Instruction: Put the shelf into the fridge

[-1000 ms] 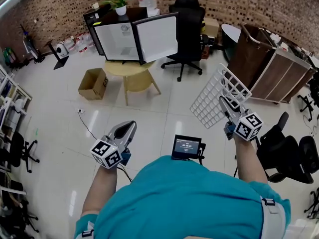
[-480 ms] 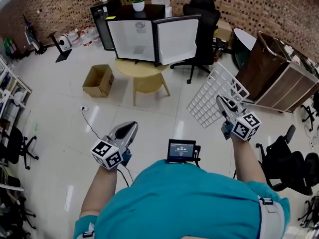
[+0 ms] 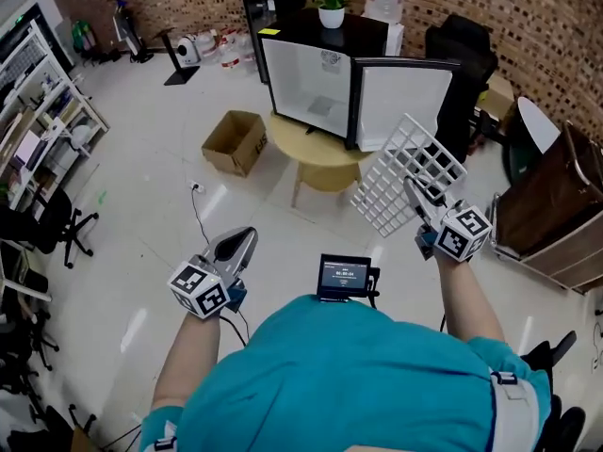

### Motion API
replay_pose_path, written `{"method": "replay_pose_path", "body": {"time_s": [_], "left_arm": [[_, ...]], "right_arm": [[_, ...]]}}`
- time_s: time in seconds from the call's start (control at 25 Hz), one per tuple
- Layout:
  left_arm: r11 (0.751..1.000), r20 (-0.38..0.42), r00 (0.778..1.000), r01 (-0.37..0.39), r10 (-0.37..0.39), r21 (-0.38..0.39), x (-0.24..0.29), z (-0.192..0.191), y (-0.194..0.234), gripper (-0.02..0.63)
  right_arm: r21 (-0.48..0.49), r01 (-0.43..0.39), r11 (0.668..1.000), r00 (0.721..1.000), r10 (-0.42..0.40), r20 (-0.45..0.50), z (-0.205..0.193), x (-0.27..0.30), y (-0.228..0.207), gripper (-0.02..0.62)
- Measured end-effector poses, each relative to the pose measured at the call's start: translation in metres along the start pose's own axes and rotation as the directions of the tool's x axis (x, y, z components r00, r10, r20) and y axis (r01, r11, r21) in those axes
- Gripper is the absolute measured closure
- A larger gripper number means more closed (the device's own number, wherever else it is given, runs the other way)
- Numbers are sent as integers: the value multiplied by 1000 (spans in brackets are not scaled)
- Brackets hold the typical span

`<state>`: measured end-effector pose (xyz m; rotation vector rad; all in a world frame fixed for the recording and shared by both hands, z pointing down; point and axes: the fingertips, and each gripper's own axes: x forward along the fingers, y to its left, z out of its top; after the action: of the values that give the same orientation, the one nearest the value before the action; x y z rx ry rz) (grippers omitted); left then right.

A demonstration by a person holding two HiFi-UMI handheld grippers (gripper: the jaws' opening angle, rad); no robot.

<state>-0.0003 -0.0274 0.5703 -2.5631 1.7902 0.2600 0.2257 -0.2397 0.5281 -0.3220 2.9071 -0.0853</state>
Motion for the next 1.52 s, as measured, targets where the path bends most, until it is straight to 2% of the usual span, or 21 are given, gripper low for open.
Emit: {"method": "replay_pose_path", "body": {"time_s": [0.08,0.2,0.4,0.68,0.92,1.08,1.28,1.4,1.52], "left_arm": [[999,11,999,-45,45,-10,3,-3,20,603],[996,-7,997,-83,83,-38,10,-18,42,603],[996,6,996,-92,92,4,15,-30,90,603],[999,4,999,-32,32,-7,-30,-17,214,603],[997,-18,996,82,-82,-5,-38,11,303,603],[994,-10,996,90,-91,-53,-45,43,355,603],[994,-24,996,88,-90,-62,-11,63,407,603],[994,-55,998,37,-43,-98,43,83,436,603],[995,-98,995,-6,-4,-99,107,102,467,603]], "right_arm": [[-2,-51,999,999,51,0,-6,33,-12,569],[15,-85,996,996,85,-1,-18,69,-27,569],[34,-107,994,994,107,-6,-41,121,-50,569],[27,-41,999,999,41,0,-70,238,-21,569],[153,51,987,998,-54,12,-88,317,-18,569],[227,86,970,996,-87,-6,-90,370,-12,569],[331,102,938,993,-115,21,-86,419,-68,569],[414,91,906,992,-119,42,-71,450,-133,569],[505,75,860,993,-109,38,-71,490,-206,569]]}}
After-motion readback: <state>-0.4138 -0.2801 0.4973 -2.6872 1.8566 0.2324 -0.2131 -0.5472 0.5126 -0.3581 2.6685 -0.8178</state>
